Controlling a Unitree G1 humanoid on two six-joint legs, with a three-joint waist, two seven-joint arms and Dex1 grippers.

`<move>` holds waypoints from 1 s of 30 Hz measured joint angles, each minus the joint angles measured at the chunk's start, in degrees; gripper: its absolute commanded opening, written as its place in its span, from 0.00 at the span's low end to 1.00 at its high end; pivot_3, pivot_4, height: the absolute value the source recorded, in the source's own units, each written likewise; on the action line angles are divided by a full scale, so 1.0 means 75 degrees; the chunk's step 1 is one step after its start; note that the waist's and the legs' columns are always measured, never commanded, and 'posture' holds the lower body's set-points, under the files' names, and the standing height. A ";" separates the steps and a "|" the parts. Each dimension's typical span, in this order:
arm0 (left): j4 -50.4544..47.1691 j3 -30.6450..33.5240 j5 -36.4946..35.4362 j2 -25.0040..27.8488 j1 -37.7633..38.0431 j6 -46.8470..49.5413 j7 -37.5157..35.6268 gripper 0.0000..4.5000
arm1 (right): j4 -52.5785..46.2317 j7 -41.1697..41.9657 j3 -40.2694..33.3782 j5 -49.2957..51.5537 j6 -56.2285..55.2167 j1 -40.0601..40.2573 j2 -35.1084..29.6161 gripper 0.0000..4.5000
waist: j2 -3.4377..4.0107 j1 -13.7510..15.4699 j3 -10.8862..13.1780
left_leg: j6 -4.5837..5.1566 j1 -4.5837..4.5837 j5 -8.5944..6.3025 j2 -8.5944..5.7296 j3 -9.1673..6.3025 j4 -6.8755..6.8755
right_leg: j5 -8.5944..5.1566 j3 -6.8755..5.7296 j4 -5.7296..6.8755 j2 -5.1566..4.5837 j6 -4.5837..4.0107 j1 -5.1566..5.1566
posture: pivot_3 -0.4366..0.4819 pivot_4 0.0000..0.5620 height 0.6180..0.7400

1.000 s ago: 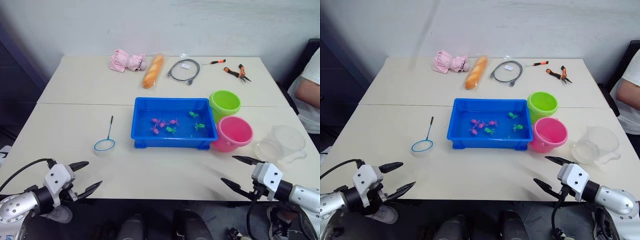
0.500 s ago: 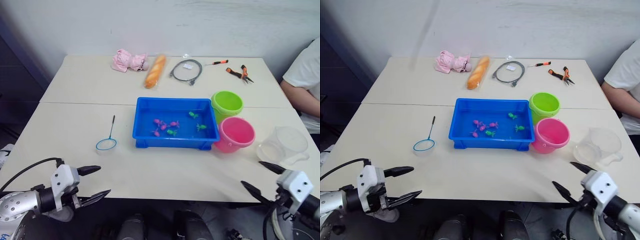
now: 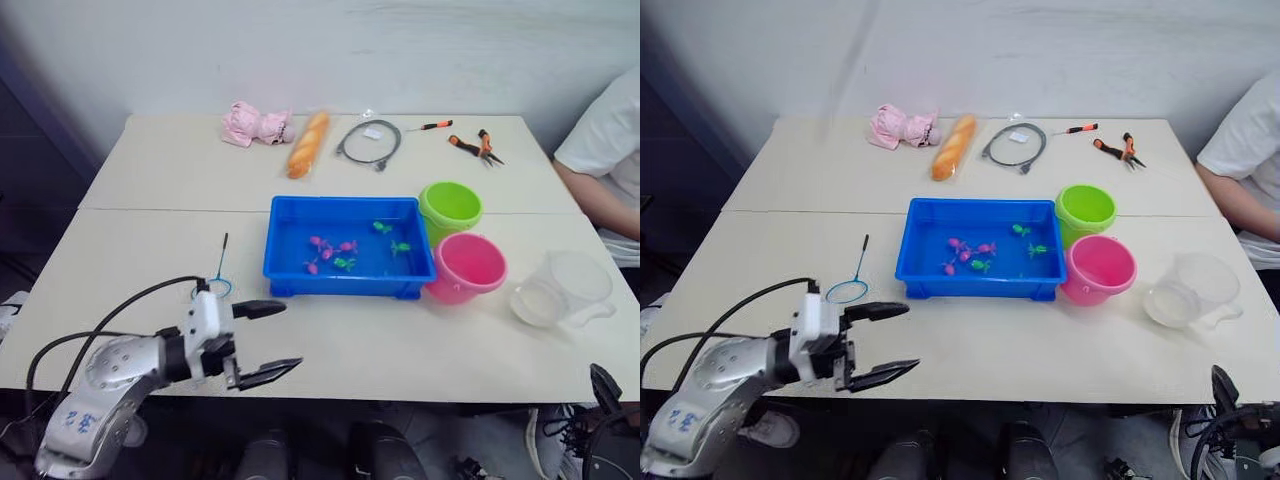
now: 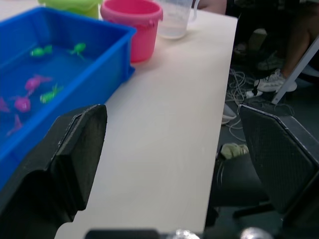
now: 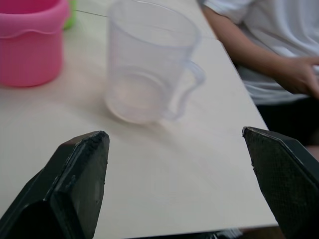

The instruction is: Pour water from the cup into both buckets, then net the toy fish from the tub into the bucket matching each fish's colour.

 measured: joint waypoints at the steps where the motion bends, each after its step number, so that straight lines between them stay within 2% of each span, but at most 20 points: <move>1: 0.0000 -0.0115 -0.0002 -0.0089 -0.0222 0.0062 0.0075 1.00 | 0.0057 -0.0254 -0.0028 0.0013 0.0097 -0.0187 0.0080 0.99 | 0.0002 -0.0018 -0.0001 | -0.0002 0.0000 0.0001 -0.0001 0.0001 0.0001 | 0.0000 0.0000 0.0005 0.0001 0.0000 -0.0001 | 0.48 0.27 0.99; 7: 0.0002 -0.0462 -0.0010 -0.0355 -0.0843 0.0318 0.0386 1.00 | 0.0376 -0.1289 -0.0044 0.0220 0.0536 -0.1228 0.0207 0.99 | 0.0012 0.0003 -0.0007 | -0.0017 0.0003 0.0011 -0.0002 0.0002 0.0000 | -0.0001 0.0001 0.0015 0.0011 0.0002 -0.0002 | 0.48 0.27 0.99; 19: 0.0026 -0.0558 0.0024 -0.0359 -0.1054 0.0368 0.0625 1.00 | 0.1471 -0.1519 0.0443 -0.0008 0.0913 -0.2502 -0.0444 0.99 | 0.0011 0.0000 -0.0006 | -0.0009 0.0001 0.0018 -0.0007 0.0002 0.0007 | 0.0002 0.0001 0.0017 0.0012 0.0011 -0.0001 | 0.48 0.27 0.99; 30: 0.0062 -0.0544 0.0136 -0.0316 -0.1089 0.0354 0.0698 1.00 | 0.2807 -0.1883 0.0822 -0.0397 0.1096 -0.3767 -0.0662 0.99 | 0.0011 -0.0004 -0.0006 | -0.0037 0.0000 0.0036 -0.0008 0.0002 0.0008 | 0.0004 0.0001 0.0016 0.0013 0.0013 -0.0001 | 0.48 0.27 0.99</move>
